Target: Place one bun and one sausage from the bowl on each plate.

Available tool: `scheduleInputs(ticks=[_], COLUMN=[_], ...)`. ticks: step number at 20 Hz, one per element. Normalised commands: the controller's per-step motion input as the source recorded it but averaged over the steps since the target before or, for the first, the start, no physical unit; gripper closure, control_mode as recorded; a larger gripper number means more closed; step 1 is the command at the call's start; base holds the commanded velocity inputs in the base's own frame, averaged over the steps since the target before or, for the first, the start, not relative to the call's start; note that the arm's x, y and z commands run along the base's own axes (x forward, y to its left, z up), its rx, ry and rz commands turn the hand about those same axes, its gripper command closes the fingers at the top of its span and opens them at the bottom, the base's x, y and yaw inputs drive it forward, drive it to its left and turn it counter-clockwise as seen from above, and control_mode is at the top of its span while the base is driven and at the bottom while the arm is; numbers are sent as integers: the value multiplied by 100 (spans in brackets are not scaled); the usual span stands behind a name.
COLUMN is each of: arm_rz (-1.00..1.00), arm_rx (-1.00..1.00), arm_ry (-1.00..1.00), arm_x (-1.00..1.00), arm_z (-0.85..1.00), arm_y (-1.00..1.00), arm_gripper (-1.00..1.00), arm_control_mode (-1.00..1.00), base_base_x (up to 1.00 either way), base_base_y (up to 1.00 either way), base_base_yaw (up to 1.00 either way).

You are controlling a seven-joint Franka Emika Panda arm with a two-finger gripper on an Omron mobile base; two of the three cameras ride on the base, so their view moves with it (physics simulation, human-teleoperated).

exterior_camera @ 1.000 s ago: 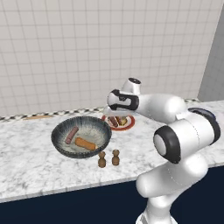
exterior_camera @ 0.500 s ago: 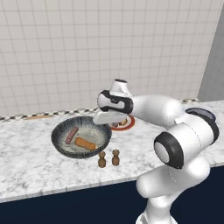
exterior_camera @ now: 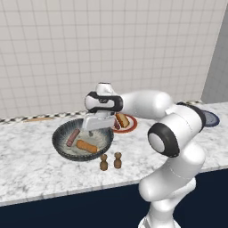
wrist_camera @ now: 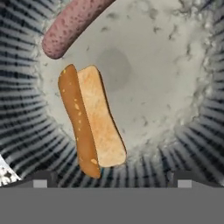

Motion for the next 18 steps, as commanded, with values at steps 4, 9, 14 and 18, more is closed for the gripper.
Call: scheduleInputs(ticks=[4,9,14,18], arm_rz=[11,9,3,1], arm_rx=[-3,-2,-2,-1], arm_ry=[6,8,3,6], arm_x=[0,0,0,0], arm_z=[-8,-31,-41,-30], arm_y=[45,12,7,17], arm_gripper=[-100,-100,-100,-100], arm_control_mode=[-100,-100,-100,-100], base_base_x=[0,0,0,0], base_base_y=[0,0,0,0], base_base_yaw=[0,0,0,0])
